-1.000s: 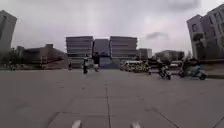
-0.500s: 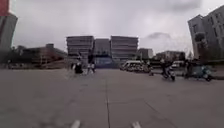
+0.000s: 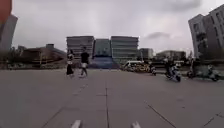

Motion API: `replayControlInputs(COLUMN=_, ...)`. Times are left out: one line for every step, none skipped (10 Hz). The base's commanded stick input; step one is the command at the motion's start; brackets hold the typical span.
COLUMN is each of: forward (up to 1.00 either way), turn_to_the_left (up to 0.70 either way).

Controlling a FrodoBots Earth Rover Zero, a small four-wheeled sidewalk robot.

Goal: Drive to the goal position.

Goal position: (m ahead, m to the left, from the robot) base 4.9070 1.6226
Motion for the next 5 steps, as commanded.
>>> replayControlInputs(forward=0.70, turn_to_the_left=0.00)
replayControlInputs(forward=0.70, turn_to_the_left=0.00)
replayControlInputs(forward=0.70, turn_to_the_left=0.00)
replayControlInputs(forward=0.70, turn_to_the_left=0.00)
replayControlInputs(forward=0.70, turn_to_the_left=0.00)
